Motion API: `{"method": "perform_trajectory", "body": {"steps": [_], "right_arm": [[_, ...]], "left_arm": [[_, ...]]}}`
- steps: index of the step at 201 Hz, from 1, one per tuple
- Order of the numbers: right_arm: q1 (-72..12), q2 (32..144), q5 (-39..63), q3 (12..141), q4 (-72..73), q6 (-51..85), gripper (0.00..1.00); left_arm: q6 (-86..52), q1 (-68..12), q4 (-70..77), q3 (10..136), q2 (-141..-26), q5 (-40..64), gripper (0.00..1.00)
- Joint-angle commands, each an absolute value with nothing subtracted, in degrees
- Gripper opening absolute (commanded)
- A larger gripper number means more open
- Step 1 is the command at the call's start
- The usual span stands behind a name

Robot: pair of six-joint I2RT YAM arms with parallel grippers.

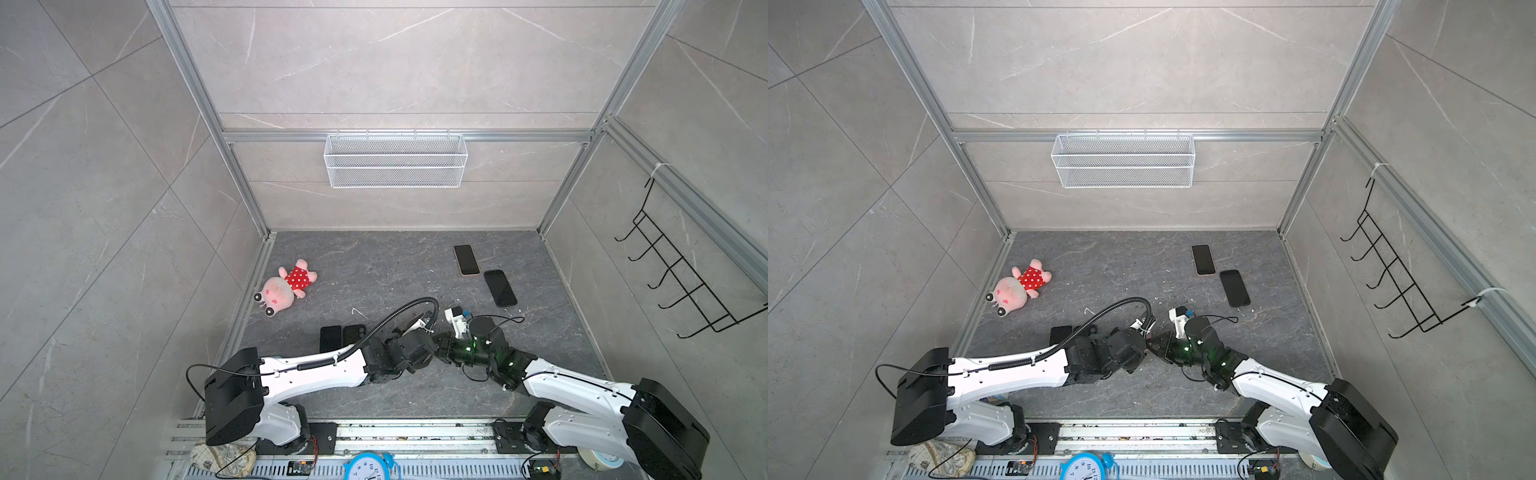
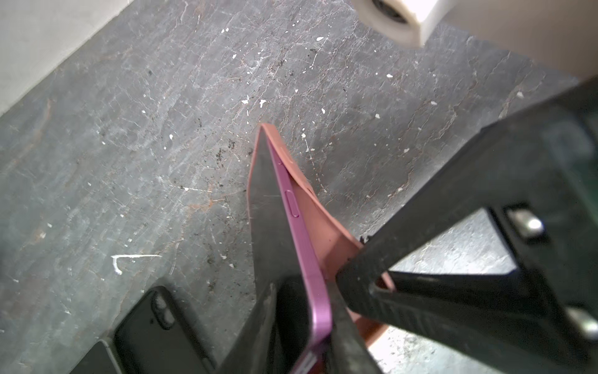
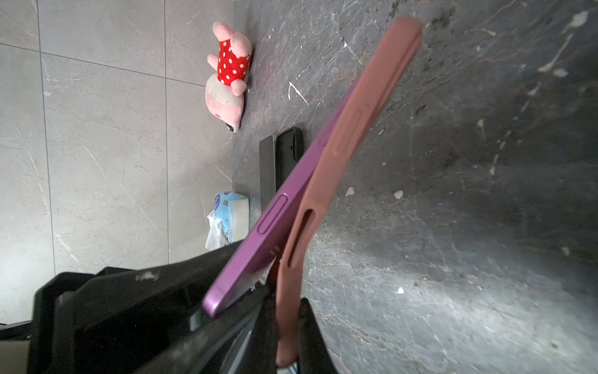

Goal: Take the phone out of the phone case
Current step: Remove the phone case from the phone.

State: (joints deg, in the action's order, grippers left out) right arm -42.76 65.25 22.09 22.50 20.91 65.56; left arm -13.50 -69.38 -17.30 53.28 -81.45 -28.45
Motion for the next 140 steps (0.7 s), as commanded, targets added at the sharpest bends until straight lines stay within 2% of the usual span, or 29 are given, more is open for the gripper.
{"method": "perform_trajectory", "body": {"steps": [1, 20, 64, 140], "right_arm": [[-43.5, 64.8, 23.4, 22.0, 25.7, 65.8, 0.00], [-43.5, 64.7, 23.4, 22.0, 25.4, 66.0, 0.00], [-43.5, 63.9, 23.2, 21.7, 23.8, 65.8, 0.00], [-43.4, 65.4, 20.2, 19.7, 15.9, 64.3, 0.00]], "left_arm": [[-13.3, -69.8, -12.4, 52.2, -81.2, -29.2, 0.14], [-13.4, -70.1, -11.2, 51.1, -79.7, -28.9, 0.08], [-13.7, -71.0, -9.1, 48.0, -74.7, -29.4, 0.03], [-7.4, -77.1, -15.5, 48.5, -64.6, -42.2, 0.00]]}}
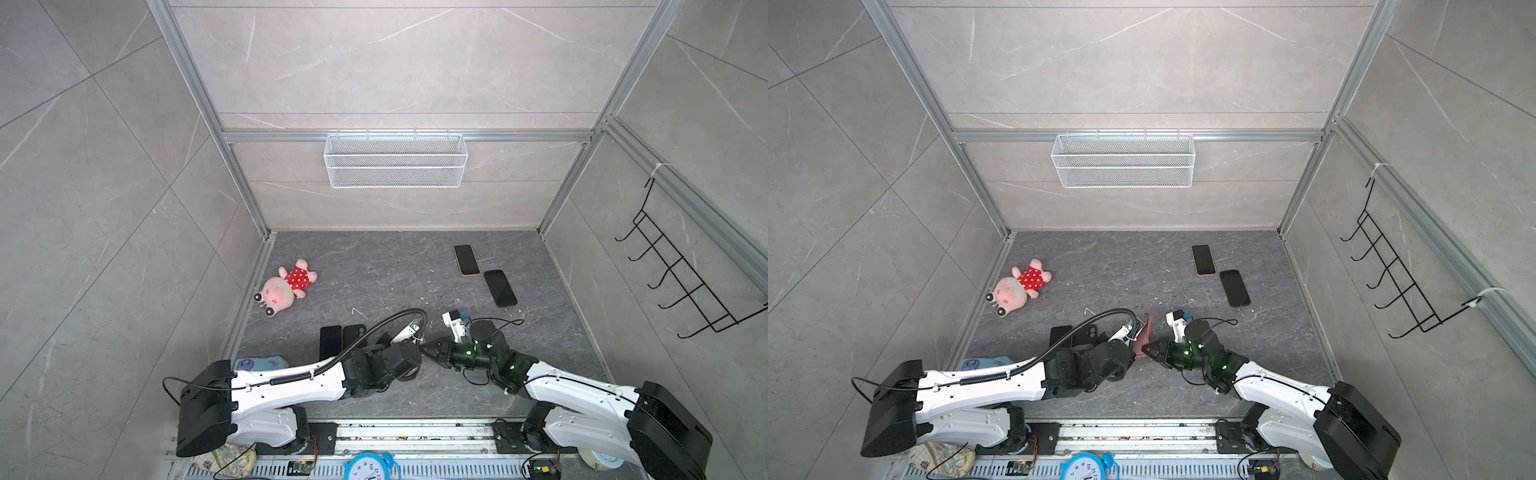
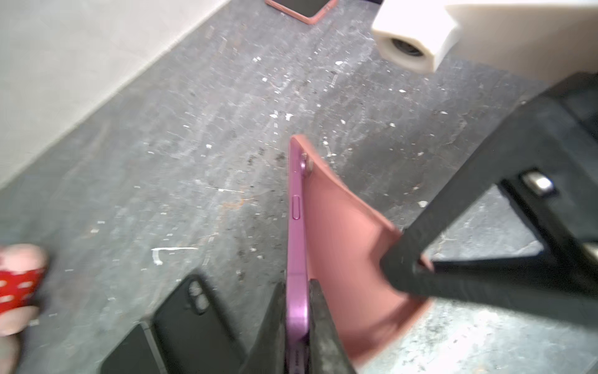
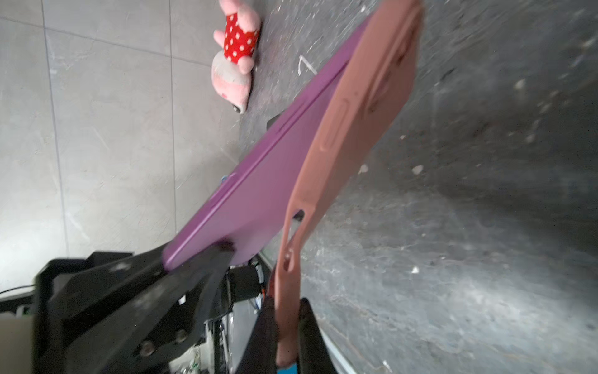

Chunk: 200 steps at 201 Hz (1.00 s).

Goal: Take the phone out of the phone case
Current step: Remove the phone case from the phone, then place the phone at the center of the table.

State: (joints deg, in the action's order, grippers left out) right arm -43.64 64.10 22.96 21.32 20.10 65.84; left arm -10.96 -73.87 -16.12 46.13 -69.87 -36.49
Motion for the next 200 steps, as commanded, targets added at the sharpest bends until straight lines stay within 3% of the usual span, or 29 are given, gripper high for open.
{"method": "perform_trajectory", "body": {"steps": [1, 52, 129, 200], "right_arm": [[-43.4, 65.4, 20.2, 19.7, 15.8, 64.2, 0.00], [-41.0, 66.9, 19.2, 18.7, 12.8, 62.2, 0.00], [-36.5, 56.7, 19.2, 21.0, -2.8, 57.0, 0.00], [-36.5, 60.1, 22.3, 20.7, 2.2, 58.0, 0.00]], "left_arm": [[-7.4, -77.3, -15.9, 48.6, -64.6, -42.5, 0.00], [-8.4, -81.6, -30.6, 53.1, -64.5, -50.2, 0.00], [-23.3, -81.9, -57.1, 61.8, -83.5, -57.2, 0.00], [-19.3, -81.9, -55.9, 64.2, -94.3, -55.7, 0.00]]}}
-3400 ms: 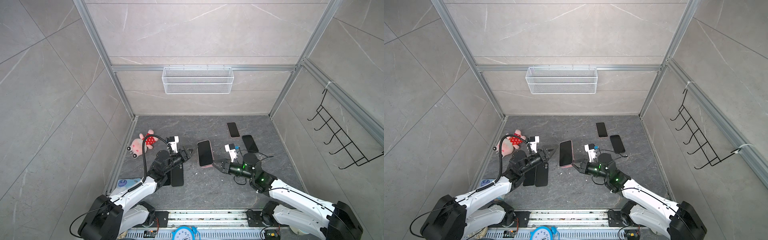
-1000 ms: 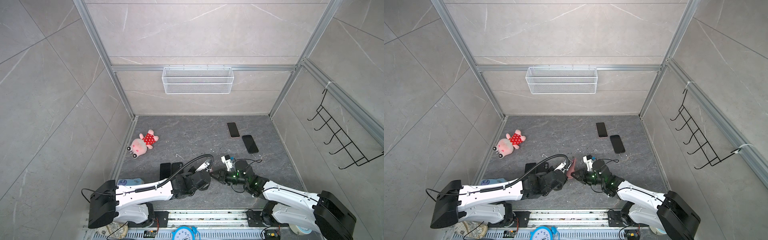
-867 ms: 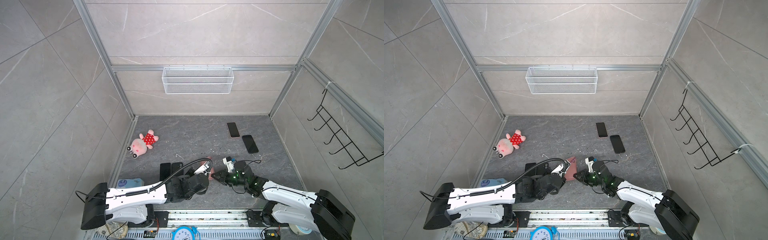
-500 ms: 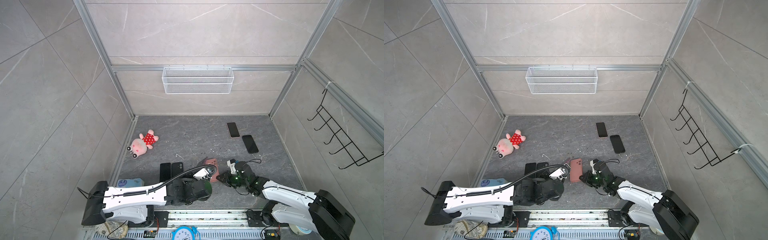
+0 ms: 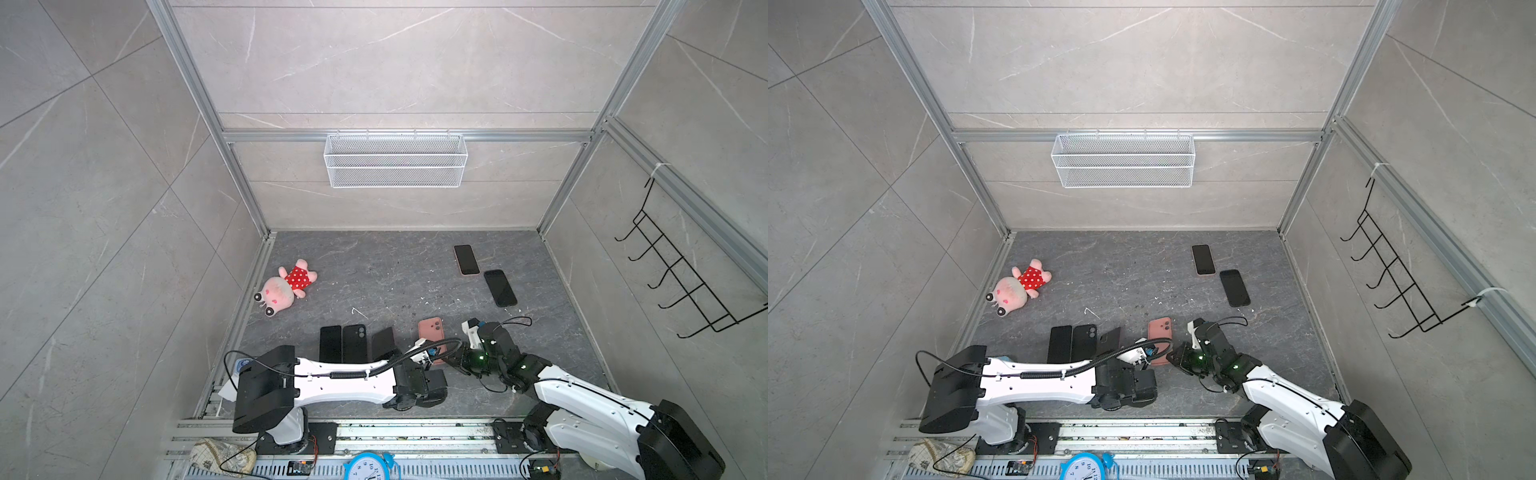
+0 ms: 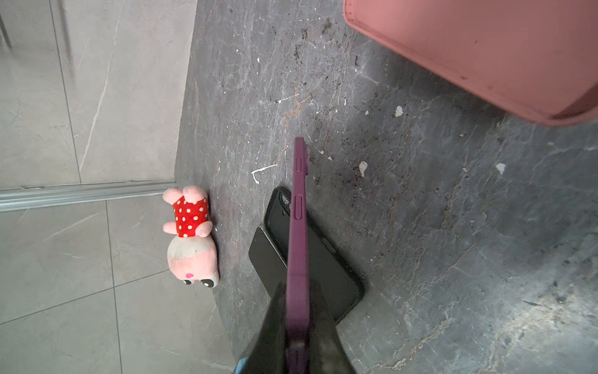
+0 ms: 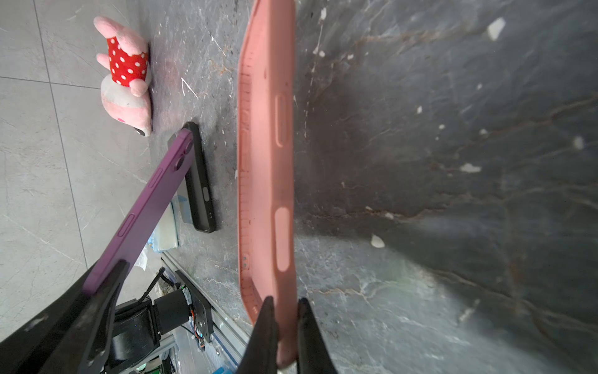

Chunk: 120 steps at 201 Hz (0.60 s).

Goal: Take the phone out of the phone case
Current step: Place the phone at the center of the table.

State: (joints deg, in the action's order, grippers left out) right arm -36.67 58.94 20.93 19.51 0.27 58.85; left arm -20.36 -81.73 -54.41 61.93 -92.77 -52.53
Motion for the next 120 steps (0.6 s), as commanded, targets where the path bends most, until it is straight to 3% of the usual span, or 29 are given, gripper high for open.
{"method": "perform_trajectory", "body": {"steps": [1, 92, 103, 120], "right_arm": [[-36.5, 60.2, 22.3, 20.7, 2.2, 57.9, 0.00], [-36.5, 61.7, 23.6, 20.7, 2.9, 57.0, 0.00], [-36.5, 61.8, 23.6, 20.5, 3.2, 57.1, 0.00], [-36.5, 62.3, 23.9, 20.5, 3.6, 57.0, 0.00]], "left_arm": [[-19.2, -81.9, -55.9, 64.1, -94.4, -55.7, 0.00], [-12.1, -81.9, -52.3, 64.8, -104.4, -52.6, 0.00], [-11.5, -82.0, -52.1, 64.8, -104.9, -52.0, 0.03], [-10.8, -81.9, -52.3, 65.2, -105.7, -50.7, 0.16]]}}
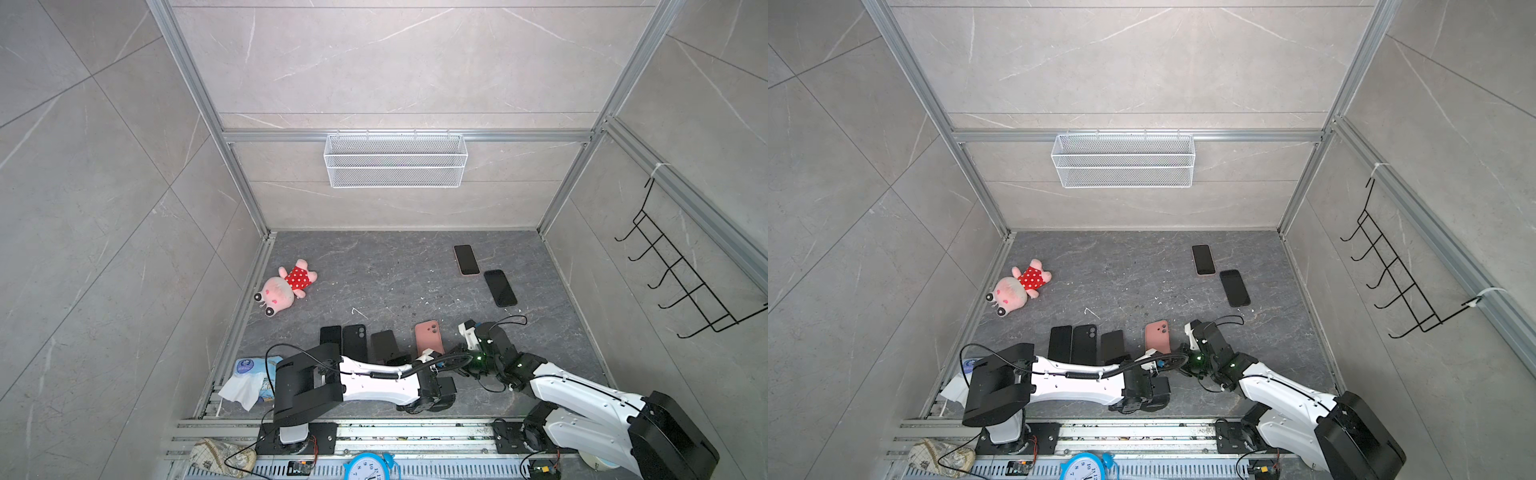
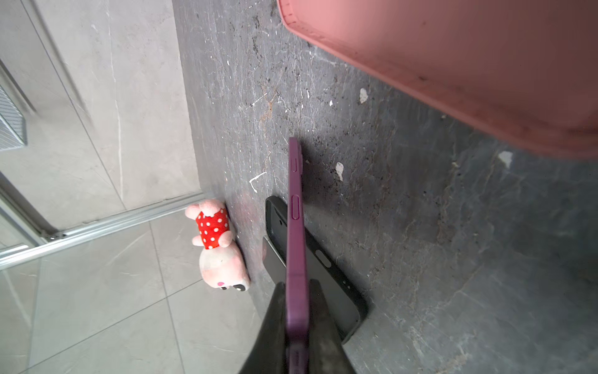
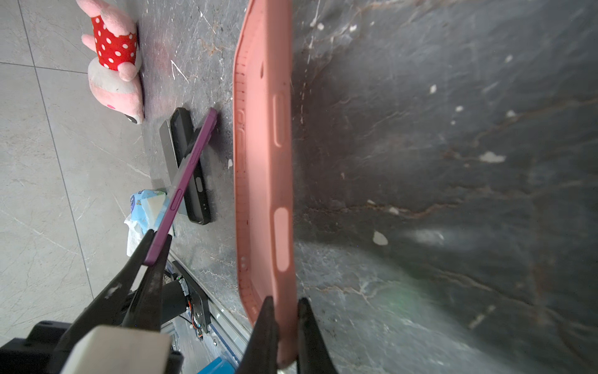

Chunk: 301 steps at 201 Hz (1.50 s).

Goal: Take the phone out of the phone case
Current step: Place the phone at the center of the table, then move the phone to the center of the table.

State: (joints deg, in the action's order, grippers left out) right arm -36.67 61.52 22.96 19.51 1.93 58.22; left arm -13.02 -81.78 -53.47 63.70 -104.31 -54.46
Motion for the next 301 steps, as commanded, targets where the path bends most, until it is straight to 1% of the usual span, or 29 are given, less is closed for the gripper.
{"method": "perform_trajectory", "body": {"steps": [1, 14, 24, 67, 116, 133, 164, 184, 232, 259, 279, 290, 301], "right_arm": [[-36.5, 62.3, 24.0, 20.5, 3.6, 57.0, 0.00], [-36.5, 63.0, 24.4, 20.7, 3.8, 56.6, 0.00], [-36.5, 63.7, 24.6, 21.0, 3.9, 56.3, 0.00], [-36.5, 65.8, 25.4, 21.2, 5.8, 56.6, 0.00], [-36.5, 67.1, 26.4, 20.7, 7.2, 56.8, 0.00], [-36.6, 67.7, 26.7, 20.7, 8.0, 57.0, 0.00], [-38.3, 69.0, 26.3, 20.7, 9.2, 57.6, 0.00], [-38.8, 69.7, 25.4, 20.5, 9.6, 57.6, 0.00], [-41.4, 74.0, 23.8, 21.4, 13.1, 58.3, 0.00], [-42.7, 77.6, 22.0, 22.0, 15.9, 58.9, 0.00], [-43.4, 79.7, 20.4, 22.1, 19.3, 60.1, 0.00], [-43.9, 80.5, 18.6, 22.6, 19.1, 59.9, 0.00], [-44.0, 81.3, 17.3, 23.0, 19.6, 60.0, 0.00]], "left_arm": [[-10.7, -82.0, -52.3, 65.2, -105.7, -50.6, 0.17], [-10.5, -82.0, -52.7, 65.6, -106.3, -49.7, 0.26], [-10.5, -81.9, -53.4, 66.1, -106.9, -49.3, 0.29], [-10.5, -81.9, -55.6, 67.2, -109.0, -48.6, 0.31], [-12.7, -81.9, -61.0, 68.3, -110.0, -48.3, 0.40], [-13.2, -81.9, -62.1, 68.3, -110.1, -48.2, 0.44], [-15.8, -81.9, -64.4, 69.4, -109.7, -49.0, 0.47], [-19.8, -82.0, -65.9, 69.8, -105.8, -50.3, 0.51], [-33.4, -81.9, -68.8, 69.2, -92.8, -53.0, 0.76], [-40.0, -80.9, -66.9, 65.9, -85.8, -52.2, 0.81], [-43.9, -79.3, -64.4, 62.3, -80.2, -50.4, 0.82], [-45.2, -78.5, -62.7, 60.3, -77.1, -49.3, 0.82], [-45.4, -77.6, -60.4, 58.1, -73.6, -48.0, 0.85]]}}
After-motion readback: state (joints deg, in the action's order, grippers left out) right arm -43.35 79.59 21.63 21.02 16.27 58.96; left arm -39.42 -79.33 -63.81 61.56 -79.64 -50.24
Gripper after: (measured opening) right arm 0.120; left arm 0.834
